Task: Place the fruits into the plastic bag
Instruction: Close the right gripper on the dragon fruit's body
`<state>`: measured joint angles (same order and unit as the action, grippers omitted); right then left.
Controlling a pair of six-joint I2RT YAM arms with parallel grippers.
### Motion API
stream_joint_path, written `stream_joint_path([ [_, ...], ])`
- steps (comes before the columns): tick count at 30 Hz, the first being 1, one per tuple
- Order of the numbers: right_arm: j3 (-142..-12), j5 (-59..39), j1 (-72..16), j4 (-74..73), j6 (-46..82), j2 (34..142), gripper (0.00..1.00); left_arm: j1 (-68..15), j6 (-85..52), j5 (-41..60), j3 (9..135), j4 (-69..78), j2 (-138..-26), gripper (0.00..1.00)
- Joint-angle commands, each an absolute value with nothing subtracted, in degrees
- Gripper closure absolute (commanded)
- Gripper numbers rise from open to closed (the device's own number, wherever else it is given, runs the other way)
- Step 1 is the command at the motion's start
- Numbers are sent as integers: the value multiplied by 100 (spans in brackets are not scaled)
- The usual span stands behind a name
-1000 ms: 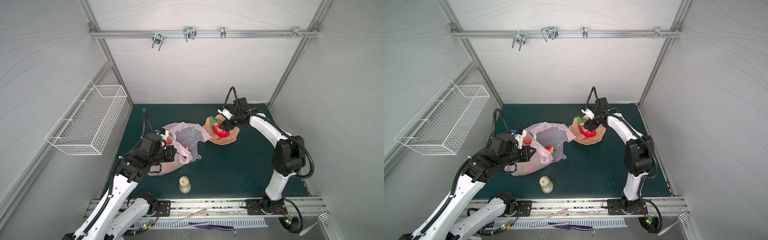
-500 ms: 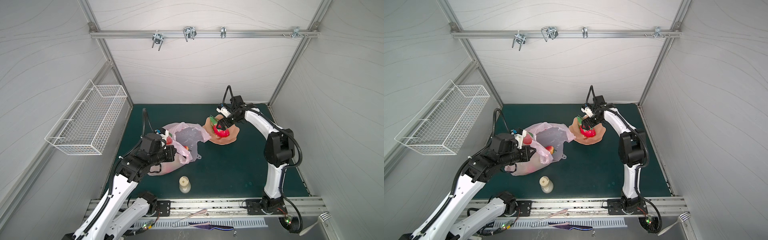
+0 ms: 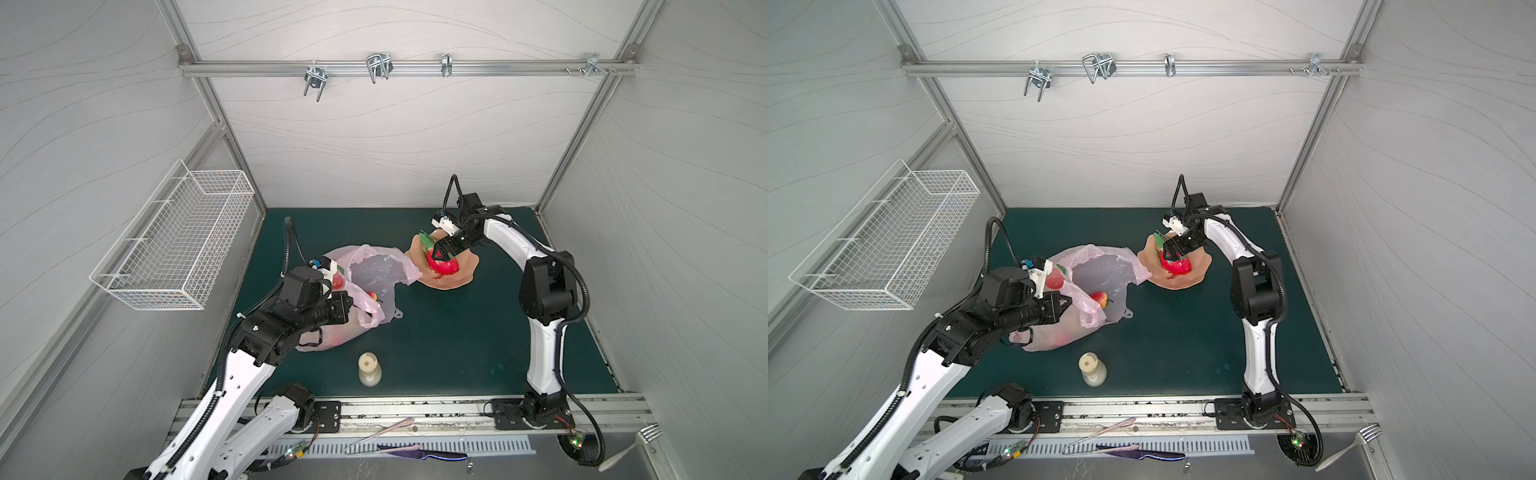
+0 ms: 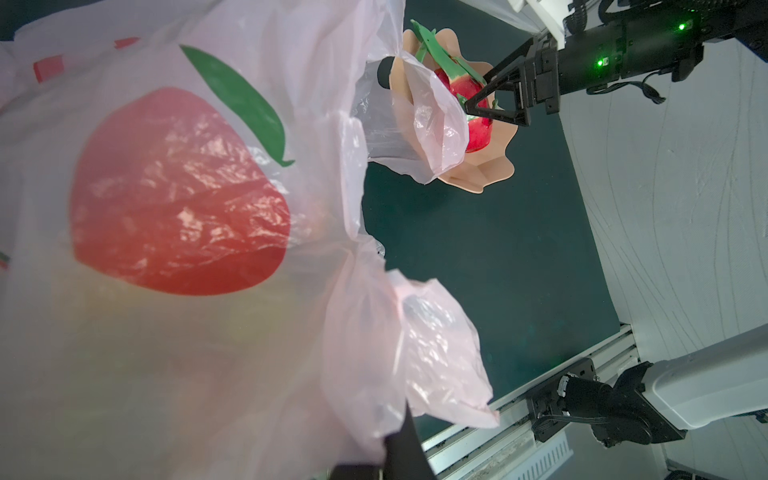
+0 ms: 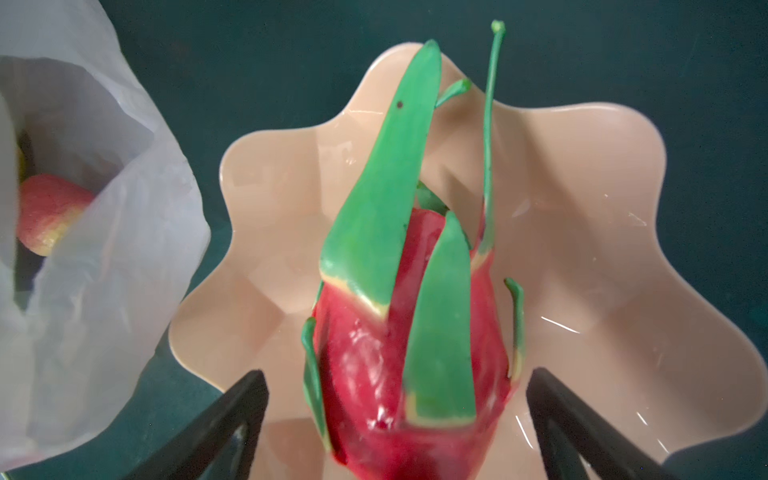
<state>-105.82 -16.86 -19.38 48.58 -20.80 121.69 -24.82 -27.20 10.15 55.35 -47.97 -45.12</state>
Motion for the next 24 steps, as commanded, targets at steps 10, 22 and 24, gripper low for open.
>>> stream_joint_path([
  [10, -10597, -1934, -1933, 5030, -2091, 12654, 1, -2478, -2742, 1055, 5520, -4631, -4491, 100],
  [22, -10516, -1735, -2104, 4959, -1997, 12982, 1, -2478, -2767, 1037, 5541, -4680, -4463, 100],
  [24, -10474, -1594, -2162, 4945, -1995, 12996, 1, -2476, -2776, 1040, 5538, -4684, -4456, 100],
])
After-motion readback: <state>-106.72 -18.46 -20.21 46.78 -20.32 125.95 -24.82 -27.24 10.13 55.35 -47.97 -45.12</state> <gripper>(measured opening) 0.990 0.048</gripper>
